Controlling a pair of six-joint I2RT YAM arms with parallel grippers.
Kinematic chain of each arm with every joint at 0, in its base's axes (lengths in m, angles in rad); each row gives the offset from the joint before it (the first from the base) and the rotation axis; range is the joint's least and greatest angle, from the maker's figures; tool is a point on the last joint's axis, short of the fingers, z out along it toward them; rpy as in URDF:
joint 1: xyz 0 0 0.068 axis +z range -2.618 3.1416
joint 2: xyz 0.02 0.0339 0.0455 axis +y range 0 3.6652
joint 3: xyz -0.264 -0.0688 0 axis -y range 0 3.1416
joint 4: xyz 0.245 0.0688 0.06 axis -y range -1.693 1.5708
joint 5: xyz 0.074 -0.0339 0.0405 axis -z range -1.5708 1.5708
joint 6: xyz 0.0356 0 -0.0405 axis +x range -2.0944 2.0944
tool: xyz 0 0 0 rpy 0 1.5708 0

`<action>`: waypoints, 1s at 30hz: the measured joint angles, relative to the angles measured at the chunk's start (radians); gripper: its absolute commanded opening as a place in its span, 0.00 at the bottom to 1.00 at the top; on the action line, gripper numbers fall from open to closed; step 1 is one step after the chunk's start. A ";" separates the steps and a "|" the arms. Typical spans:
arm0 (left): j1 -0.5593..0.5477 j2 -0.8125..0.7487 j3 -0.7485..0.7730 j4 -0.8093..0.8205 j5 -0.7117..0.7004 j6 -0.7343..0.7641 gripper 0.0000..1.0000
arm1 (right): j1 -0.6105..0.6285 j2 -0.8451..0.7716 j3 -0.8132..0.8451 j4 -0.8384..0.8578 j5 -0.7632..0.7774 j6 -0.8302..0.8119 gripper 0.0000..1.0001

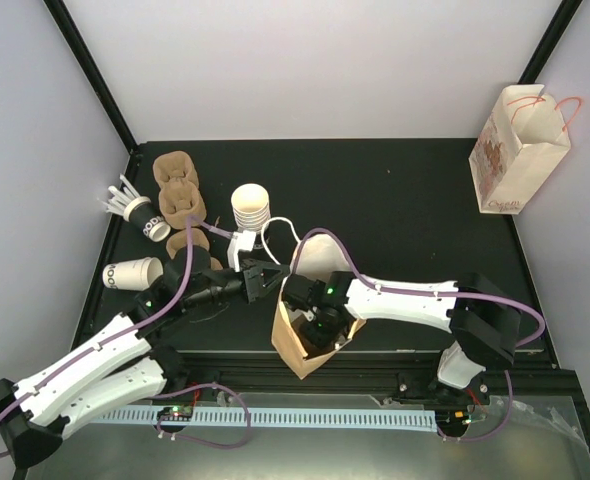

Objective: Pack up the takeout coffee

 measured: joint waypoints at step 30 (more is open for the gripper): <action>0.000 -0.030 0.014 -0.048 -0.009 0.058 0.03 | 0.000 0.055 -0.050 0.092 0.027 0.000 1.00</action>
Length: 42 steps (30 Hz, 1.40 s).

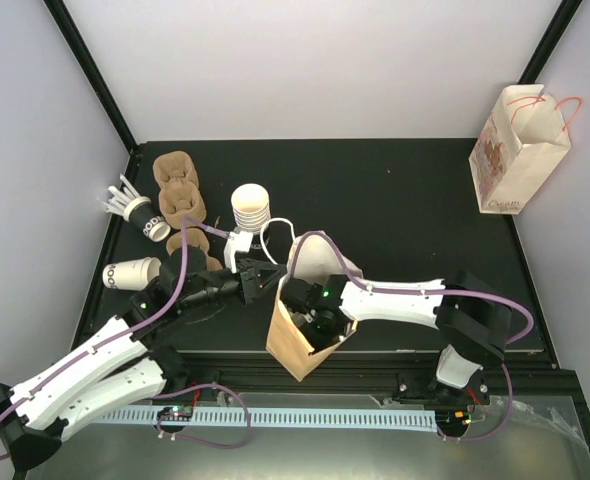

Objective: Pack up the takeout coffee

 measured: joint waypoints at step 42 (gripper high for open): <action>-0.003 0.005 0.094 -0.145 -0.164 0.098 0.02 | -0.001 -0.328 0.400 -0.280 0.185 -0.069 1.00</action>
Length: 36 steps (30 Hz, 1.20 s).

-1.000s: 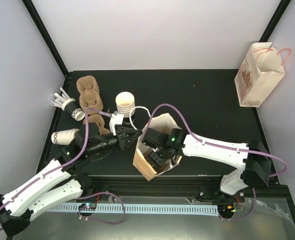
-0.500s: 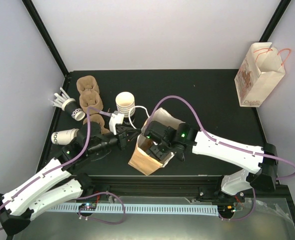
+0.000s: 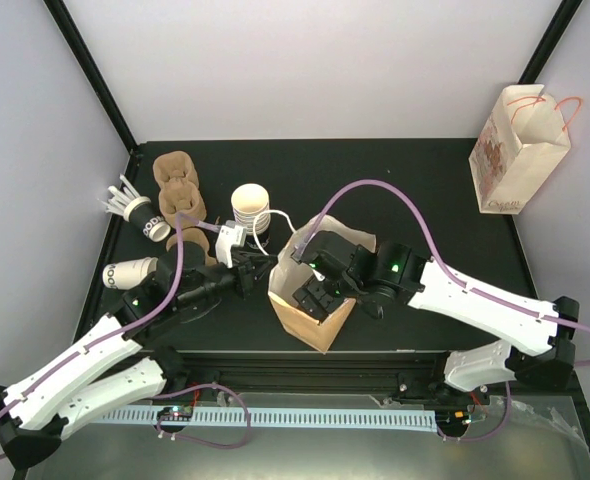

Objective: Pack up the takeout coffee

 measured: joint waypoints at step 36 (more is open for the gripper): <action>0.023 0.038 0.068 -0.124 -0.083 0.061 0.42 | -0.124 -0.219 0.037 0.190 0.161 0.169 0.89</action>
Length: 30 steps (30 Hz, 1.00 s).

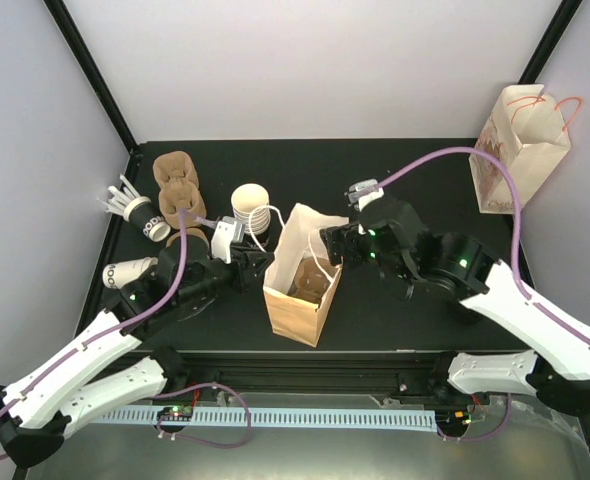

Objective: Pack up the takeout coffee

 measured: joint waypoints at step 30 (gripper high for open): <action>-0.068 0.377 0.315 -0.476 -0.159 0.052 0.19 | -0.049 0.273 0.154 -0.430 0.051 0.469 0.94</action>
